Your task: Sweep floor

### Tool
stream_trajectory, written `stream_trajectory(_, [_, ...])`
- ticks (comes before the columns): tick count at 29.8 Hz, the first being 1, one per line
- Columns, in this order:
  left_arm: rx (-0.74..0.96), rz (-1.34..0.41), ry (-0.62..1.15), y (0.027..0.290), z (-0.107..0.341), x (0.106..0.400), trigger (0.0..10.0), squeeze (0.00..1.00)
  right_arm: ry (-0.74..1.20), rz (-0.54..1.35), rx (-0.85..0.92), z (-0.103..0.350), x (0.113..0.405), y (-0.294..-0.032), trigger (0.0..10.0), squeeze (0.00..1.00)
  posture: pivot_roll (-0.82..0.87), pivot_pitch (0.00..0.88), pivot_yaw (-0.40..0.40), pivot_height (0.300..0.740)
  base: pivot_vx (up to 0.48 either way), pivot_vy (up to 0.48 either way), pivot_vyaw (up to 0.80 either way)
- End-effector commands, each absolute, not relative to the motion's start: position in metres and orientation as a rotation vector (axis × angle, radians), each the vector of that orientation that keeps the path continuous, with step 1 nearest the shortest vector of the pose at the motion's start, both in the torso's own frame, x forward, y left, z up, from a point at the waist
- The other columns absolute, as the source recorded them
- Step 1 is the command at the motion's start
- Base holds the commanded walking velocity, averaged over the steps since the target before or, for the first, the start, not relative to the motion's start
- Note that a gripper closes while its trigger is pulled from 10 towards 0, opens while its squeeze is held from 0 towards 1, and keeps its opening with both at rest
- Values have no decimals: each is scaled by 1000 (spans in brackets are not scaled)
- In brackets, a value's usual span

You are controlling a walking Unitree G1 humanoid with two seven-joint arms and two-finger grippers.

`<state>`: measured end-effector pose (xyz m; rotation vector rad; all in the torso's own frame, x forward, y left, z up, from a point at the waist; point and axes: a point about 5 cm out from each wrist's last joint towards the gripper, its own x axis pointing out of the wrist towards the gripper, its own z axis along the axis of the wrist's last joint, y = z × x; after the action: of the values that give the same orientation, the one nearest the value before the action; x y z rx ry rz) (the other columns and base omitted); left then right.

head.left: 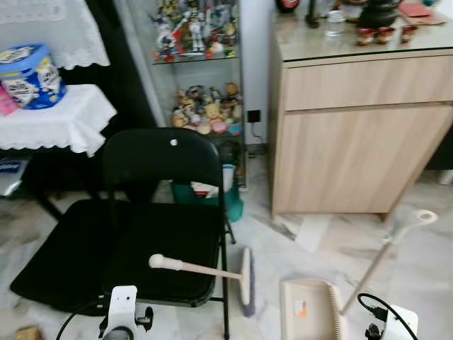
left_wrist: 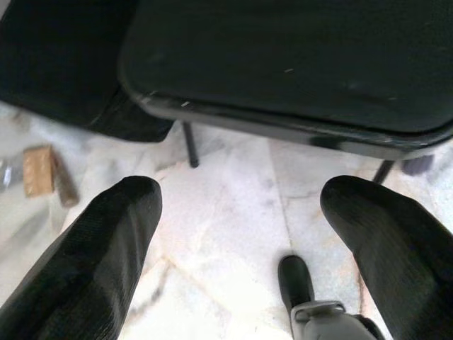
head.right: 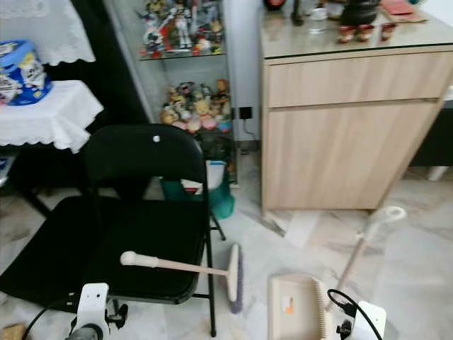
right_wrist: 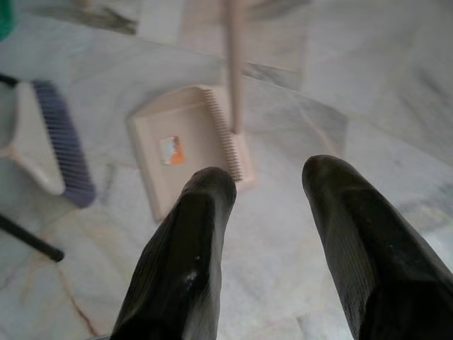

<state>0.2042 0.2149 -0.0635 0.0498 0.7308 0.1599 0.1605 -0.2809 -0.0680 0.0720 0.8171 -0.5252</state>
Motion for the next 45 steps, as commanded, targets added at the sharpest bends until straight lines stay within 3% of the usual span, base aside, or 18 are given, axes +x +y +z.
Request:
stream_trajectory(1, [32, 221, 723, 229, -62, 202, 10000, 0, 827, -515, 78, -70, 159, -276, 10000, 0, -232, 0, 96, 740, 0, 0, 0])
stream_trajectory(6, [-33, 241, 663, 234, -55, 208, 10000, 0, 832, -514, 77, -71, 158, -275, 10000, 0, -231, 0, 100, 740, 0, 0, 0])
stream_trajectory(7, [-47, 242, 647, 235, -54, 209, 10000, 47, 833, -514, 77, -71, 158, -275, 10000, 0, -231, 0, 100, 740, 0, 0, 0])
stream_trajectory(8, [-59, 239, 603, 239, -49, 213, 10000, 1000, 836, -514, 76, -72, 157, -275, 10000, 0, -227, 0, 100, 740, 0, 0, 0])
stream_trajectory(23, [-162, -17, 388, 242, -23, 229, 10000, 1000, 855, -492, 56, -73, 156, -275, 10000, 0, -189, 0, 74, 740, 0, 0, 0])
stream_trajectory(36, [-151, -378, 179, 190, 24, 278, 10000, 1000, 855, -514, 78, -74, 155, -274, 10000, 0, -221, 0, 112, 740, 0, 0, 0])
stream_trajectory(40, [-125, -410, 168, 185, 28, 283, 10000, 1000, 866, -523, 81, -76, 149, -274, 10000, 0, -225, 0, 116, 740, 0, 0, 0])
stream_trajectory(41, [-115, -419, 171, 185, 29, 284, 10000, 0, 868, -527, 84, -76, 148, -274, 10000, 0, -228, 0, 119, 740, 0, 0, 0])
stream_trajectory(45, [-87, -404, 188, 188, 27, 283, 10000, 0, 868, -530, 86, -76, 148, -274, 10000, 0, -230, 0, 121, 740, 0, 0, 0])
